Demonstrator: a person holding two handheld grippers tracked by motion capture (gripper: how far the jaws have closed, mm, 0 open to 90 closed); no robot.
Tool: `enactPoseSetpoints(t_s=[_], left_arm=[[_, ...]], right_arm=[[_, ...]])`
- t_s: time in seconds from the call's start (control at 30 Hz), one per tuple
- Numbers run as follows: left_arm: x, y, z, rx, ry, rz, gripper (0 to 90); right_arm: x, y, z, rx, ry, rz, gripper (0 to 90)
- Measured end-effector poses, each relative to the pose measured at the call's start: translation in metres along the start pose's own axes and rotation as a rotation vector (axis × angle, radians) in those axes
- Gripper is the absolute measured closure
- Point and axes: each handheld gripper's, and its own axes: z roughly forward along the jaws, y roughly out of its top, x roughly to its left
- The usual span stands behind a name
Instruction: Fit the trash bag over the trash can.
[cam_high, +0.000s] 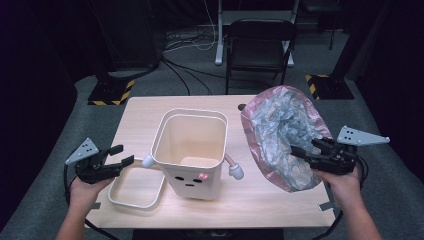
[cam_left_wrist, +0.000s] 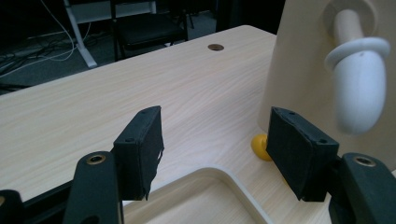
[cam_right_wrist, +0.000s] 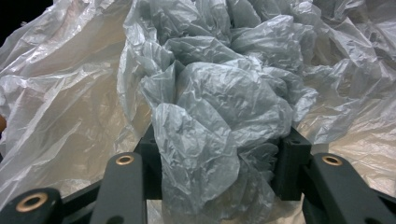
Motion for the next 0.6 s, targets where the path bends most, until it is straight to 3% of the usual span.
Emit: enactPoseSetpoints(t_s=[0.17,0.27,0.47,0.6], left_arm=[[-0.005,0.014,-0.005,-0.005,-0.012,0.033,36.0],[-0.006,0.018,-0.008,-0.012,-0.015,0.04,36.4],[-0.005,0.032,-0.014,-0.015,-0.035,0.026,37.0],[-0.009,0.044,-0.016,0.009,-0.058,0.056,37.5]], right_arm=[[0.009,0.015,0.005,-0.066,0.056,-0.046,50.0],[0.013,0.02,0.008,-0.085,0.089,-0.04,50.0],[0.022,0.028,0.015,-0.072,0.115,-0.057,49.9],[0.031,0.036,0.026,-0.06,0.144,-0.076,49.8]])
